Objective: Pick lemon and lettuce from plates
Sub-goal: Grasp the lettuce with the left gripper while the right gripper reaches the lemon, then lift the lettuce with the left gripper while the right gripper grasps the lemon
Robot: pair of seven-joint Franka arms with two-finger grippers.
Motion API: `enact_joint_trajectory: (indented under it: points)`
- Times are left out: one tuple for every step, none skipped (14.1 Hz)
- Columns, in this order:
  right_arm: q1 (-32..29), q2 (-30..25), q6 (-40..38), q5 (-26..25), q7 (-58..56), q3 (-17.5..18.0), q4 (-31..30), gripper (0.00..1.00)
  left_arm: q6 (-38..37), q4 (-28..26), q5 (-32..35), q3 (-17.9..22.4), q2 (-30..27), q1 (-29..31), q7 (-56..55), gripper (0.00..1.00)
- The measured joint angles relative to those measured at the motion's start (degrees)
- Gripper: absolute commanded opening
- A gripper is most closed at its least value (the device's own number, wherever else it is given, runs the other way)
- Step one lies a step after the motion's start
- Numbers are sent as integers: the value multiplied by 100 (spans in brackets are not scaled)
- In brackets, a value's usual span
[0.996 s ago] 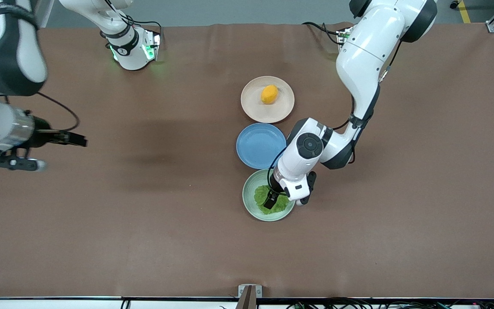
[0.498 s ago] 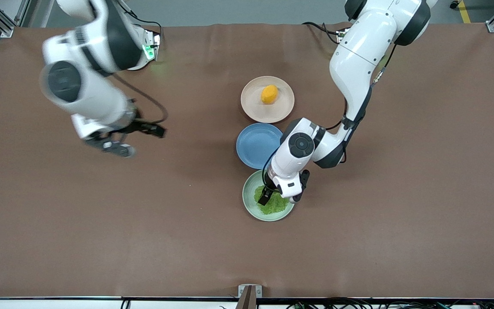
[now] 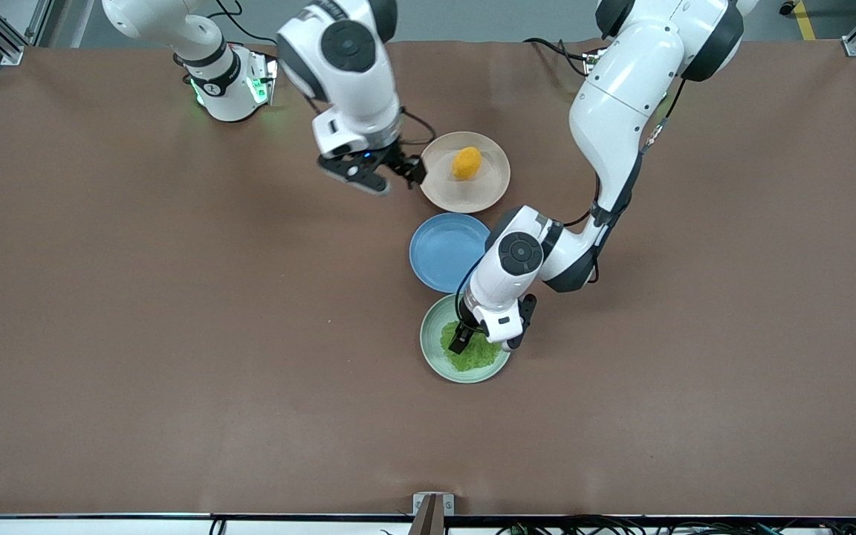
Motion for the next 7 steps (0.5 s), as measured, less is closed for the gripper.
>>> enact_joint_trajectory:
  points:
    - [228, 129, 203, -7, 303, -3, -16, 100, 0, -8, 0, 3, 4, 0, 0, 75]
    - [459, 295, 431, -8, 548, -4, -32, 100, -1, -11, 2, 3, 6, 0, 0, 71]
    - [702, 505, 695, -10, 753, -8, -53, 100, -2, -11, 2, 4, 6, 0, 0, 66]
    - [922, 731, 961, -11, 902, -8, -67, 100, -2, -11, 3, 4, 6, 0, 0, 61]
    - [1105, 947, 1204, -13, 1020, -12, -72, 100, -11, -11, 3, 4, 6, 0, 0, 55]
    - [1266, 1159, 1439, -14, 1149, -17, -72, 100, -36, -11, 3, 3, 6, -1, 0, 50]
    - [1391, 1338, 1633, -25, 1300, -21, -67, 100, -72, -12, 4, 3, 6, -1, 0, 44]
